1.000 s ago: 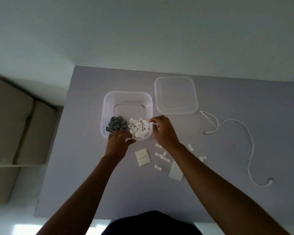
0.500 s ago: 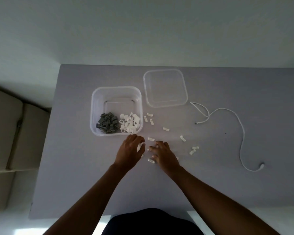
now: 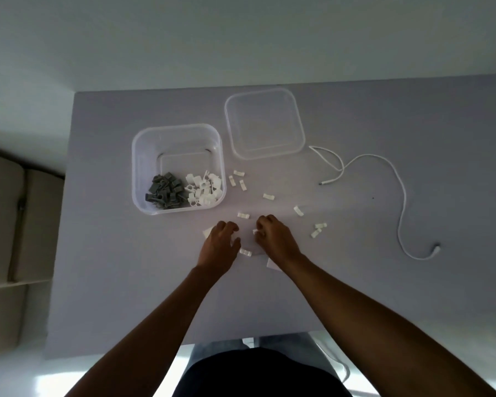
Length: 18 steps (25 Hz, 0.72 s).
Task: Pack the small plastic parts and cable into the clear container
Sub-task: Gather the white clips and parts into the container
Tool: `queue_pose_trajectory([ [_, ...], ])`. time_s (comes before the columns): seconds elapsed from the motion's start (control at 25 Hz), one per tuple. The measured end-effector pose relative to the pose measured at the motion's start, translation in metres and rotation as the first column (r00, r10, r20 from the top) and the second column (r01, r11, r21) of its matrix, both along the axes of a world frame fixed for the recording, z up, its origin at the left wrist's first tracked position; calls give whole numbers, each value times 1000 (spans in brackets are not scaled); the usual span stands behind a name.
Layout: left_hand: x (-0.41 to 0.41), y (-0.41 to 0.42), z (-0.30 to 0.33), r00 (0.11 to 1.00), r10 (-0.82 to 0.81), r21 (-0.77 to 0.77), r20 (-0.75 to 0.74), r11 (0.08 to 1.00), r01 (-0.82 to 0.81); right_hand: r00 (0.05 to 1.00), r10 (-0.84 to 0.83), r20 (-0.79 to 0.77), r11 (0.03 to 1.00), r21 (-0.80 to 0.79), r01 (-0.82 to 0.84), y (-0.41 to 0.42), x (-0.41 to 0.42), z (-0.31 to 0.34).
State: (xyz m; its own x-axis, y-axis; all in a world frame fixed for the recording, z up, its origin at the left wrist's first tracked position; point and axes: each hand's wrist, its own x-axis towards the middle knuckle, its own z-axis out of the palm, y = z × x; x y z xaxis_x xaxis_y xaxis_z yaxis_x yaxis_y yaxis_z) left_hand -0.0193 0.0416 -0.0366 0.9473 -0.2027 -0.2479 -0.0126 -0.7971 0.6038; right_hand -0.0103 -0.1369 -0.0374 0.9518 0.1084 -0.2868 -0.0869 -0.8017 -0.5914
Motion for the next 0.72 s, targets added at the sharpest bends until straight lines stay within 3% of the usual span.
queue_pose_trajectory([
  [0.08,10,-10,-1,999,-18,47,34,999,17,990,-137,-37,984,112,140,-7,1,1],
  [0.16,22,-20,-4,998,-39,100,42,994,34,911,-378,-165,857,310,411,-15,2,7],
  [0.24,32,-27,-9,997,-65,148,46,987,58,719,-533,-446,518,500,694,-24,4,15],
  [0.32,38,-30,-16,993,-88,163,79,984,74,576,-434,-693,131,585,801,-34,3,22],
  [0.36,41,-33,-18,994,-81,149,79,986,68,550,-349,-759,-27,595,804,-40,1,25],
  [0.44,46,-39,-18,999,-27,95,46,995,23,542,-204,-815,-233,578,782,-50,-3,26],
  [0.6,47,-48,-17,999,51,4,-8,999,-51,624,-4,-781,-407,572,713,-66,-8,29],
  [0.72,48,-53,-14,989,121,-52,-83,991,-125,612,3,-791,-410,558,722,-77,-11,31],
])
